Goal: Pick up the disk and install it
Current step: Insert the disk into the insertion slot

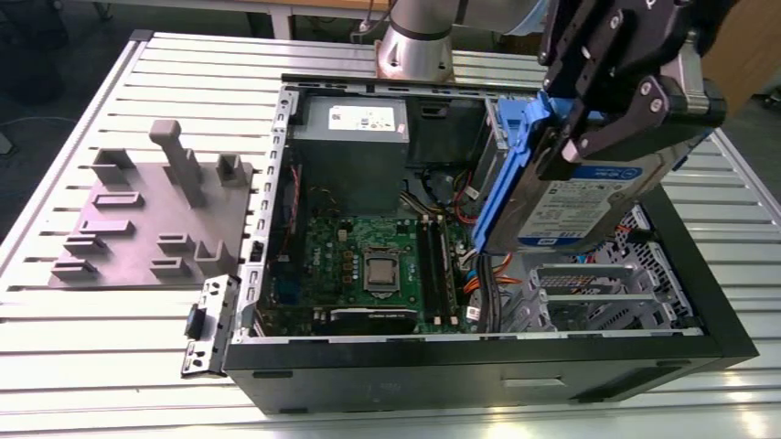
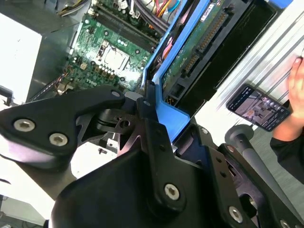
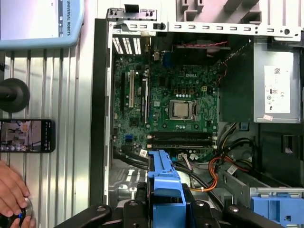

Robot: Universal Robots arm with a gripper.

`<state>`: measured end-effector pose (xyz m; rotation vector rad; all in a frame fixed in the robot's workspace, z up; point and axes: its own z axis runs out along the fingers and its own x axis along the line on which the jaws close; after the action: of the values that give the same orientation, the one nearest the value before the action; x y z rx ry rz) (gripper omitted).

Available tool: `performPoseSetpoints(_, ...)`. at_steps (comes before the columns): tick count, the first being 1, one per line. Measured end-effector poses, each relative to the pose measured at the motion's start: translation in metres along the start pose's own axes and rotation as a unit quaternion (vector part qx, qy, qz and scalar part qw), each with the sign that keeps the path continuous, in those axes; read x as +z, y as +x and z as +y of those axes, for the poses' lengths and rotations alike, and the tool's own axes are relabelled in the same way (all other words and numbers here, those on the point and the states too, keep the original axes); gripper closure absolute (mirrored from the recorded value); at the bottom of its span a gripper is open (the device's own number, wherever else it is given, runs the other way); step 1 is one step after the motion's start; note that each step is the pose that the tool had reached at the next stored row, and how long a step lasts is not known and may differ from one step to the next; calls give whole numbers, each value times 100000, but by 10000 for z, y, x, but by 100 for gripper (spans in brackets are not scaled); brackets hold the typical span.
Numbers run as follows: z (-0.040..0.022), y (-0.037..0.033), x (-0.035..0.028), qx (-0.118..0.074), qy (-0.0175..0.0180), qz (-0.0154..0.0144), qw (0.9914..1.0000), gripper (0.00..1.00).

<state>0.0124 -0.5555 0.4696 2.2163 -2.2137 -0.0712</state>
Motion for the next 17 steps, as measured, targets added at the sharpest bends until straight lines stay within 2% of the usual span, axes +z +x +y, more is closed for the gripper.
performPoseSetpoints(6,-59,31,19,-2,0,2,100000,63)
performPoseSetpoints(12,-105,126,38,0,1,1,100000,63)
performPoseSetpoints(15,-158,157,51,0,1,-1,100000,63)
performPoseSetpoints(17,-216,163,60,-4,3,-12,100000,63)
